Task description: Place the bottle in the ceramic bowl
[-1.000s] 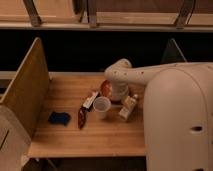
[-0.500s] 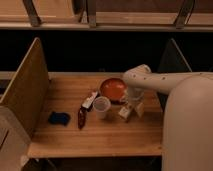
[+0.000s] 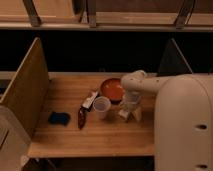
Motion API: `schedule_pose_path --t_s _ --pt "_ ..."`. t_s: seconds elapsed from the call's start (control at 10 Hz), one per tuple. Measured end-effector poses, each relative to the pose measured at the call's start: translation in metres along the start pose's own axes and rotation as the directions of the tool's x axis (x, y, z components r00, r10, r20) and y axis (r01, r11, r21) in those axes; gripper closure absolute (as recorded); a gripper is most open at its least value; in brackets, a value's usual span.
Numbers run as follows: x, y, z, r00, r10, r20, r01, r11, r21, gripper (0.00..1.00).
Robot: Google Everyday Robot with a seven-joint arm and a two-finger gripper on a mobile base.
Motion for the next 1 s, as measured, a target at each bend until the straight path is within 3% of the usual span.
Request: schedule_pose_path --t_s 0.2,0.4,0.7,1.0 --pt "0.005 0.006 0.011 0.999 -0.018 -0.027 0.018 1.000 0.016 0.20" --pt "0.009 0.002 0.026 0.998 -0.009 -0.067 0.012 0.999 0.044 0.30" --pt "0.004 0.001 0.029 0.996 0.010 -0.087 -0.006 0.999 0.049 0.62" --pt "-0.007 0.000 -0.001 0.999 0.018 -0.030 -0.017 1.000 0.026 0.90"
